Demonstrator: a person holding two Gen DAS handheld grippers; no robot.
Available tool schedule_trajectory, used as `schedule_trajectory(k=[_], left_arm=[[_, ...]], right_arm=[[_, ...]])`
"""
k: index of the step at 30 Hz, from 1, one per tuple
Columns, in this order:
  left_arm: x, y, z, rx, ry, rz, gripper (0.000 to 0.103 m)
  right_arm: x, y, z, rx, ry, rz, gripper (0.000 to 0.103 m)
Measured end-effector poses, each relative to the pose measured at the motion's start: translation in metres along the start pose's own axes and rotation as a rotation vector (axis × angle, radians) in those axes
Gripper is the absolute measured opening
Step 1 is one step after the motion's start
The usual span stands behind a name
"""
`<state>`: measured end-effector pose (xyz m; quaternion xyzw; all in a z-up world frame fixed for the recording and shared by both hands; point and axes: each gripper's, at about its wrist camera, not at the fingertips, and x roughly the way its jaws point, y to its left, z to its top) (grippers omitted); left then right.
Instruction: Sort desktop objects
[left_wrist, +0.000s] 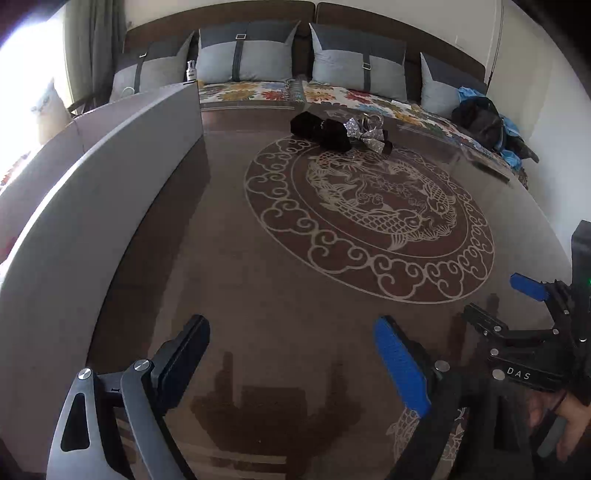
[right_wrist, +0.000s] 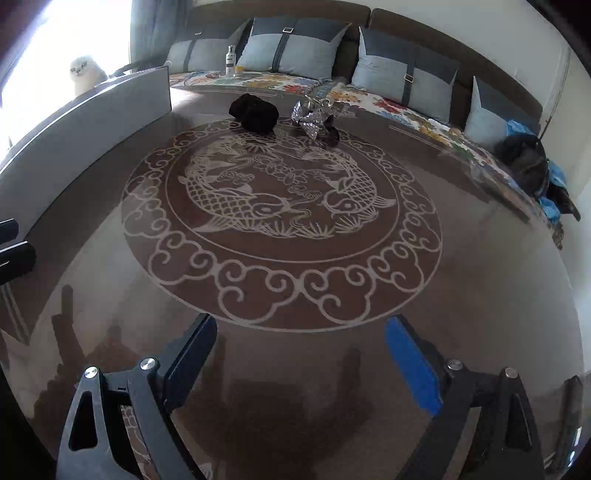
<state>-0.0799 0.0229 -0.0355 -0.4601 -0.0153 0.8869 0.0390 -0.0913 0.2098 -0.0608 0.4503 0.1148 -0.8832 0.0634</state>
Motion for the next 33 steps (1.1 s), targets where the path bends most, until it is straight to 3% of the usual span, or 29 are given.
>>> schedule_trajectory(k=[3,4,6,10,33], left_arm=[[0.033,-0.022,0.008,0.024,0.060,-0.001,0.091],[0.041,-0.028,0.012,0.030,0.062,0.015,0.098],[0.053,-0.041,0.021,0.066,0.045,0.039,0.103],[0.066,-0.046,0.038,0.089,-0.004,0.009,0.103],[0.066,-0.046,0.039,0.084,-0.002,0.012,0.103]], right_arm=[[0.002,-0.015,-0.013,0.055,-0.005,0.008,0.097],[0.003,-0.016,-0.014,0.073,-0.005,0.005,0.099],[0.006,-0.020,-0.016,0.121,-0.011,-0.001,0.103],[0.007,-0.024,-0.017,0.185,0.002,0.029,0.103],[0.007,-0.024,-0.018,0.184,0.002,0.029,0.103]])
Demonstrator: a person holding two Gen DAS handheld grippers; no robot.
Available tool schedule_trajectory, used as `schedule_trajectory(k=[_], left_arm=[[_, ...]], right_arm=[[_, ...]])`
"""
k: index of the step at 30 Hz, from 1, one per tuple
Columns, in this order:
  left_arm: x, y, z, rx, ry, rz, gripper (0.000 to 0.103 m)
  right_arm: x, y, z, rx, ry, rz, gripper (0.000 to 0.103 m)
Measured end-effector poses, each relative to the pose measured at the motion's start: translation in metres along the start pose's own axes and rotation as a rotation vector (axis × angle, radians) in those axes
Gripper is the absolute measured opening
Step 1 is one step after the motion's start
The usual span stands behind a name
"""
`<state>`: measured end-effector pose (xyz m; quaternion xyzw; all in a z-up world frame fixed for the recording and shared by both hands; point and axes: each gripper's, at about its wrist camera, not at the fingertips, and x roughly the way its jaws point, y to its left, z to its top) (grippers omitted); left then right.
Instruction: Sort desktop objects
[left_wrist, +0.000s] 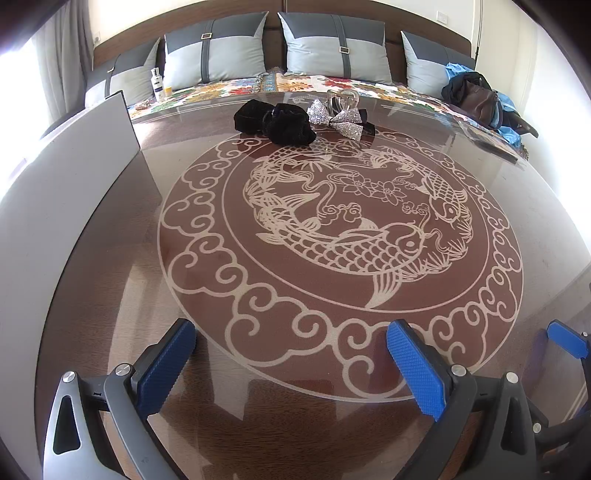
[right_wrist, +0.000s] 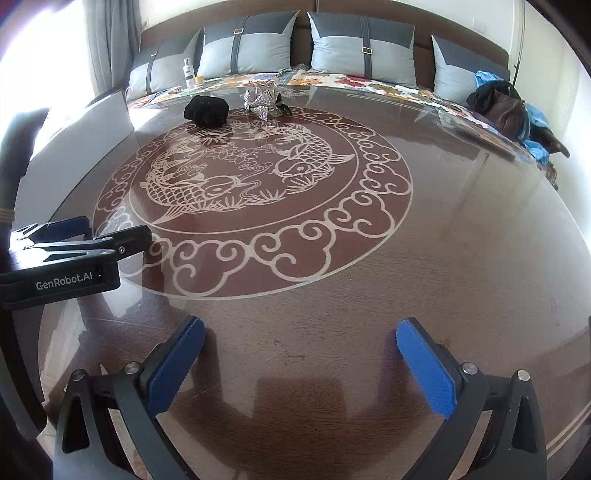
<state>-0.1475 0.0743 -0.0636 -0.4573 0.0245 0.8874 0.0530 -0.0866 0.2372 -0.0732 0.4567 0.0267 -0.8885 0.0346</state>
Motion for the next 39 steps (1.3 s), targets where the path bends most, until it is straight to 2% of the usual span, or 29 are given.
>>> schedule_trajectory(k=[39], left_arm=[[0.0001,0.0001,0.0000,0.000,0.000,0.000,0.103]], right_arm=[[0.0001,0.0001,-0.0028,0.010,-0.006,-0.012,0.103]])
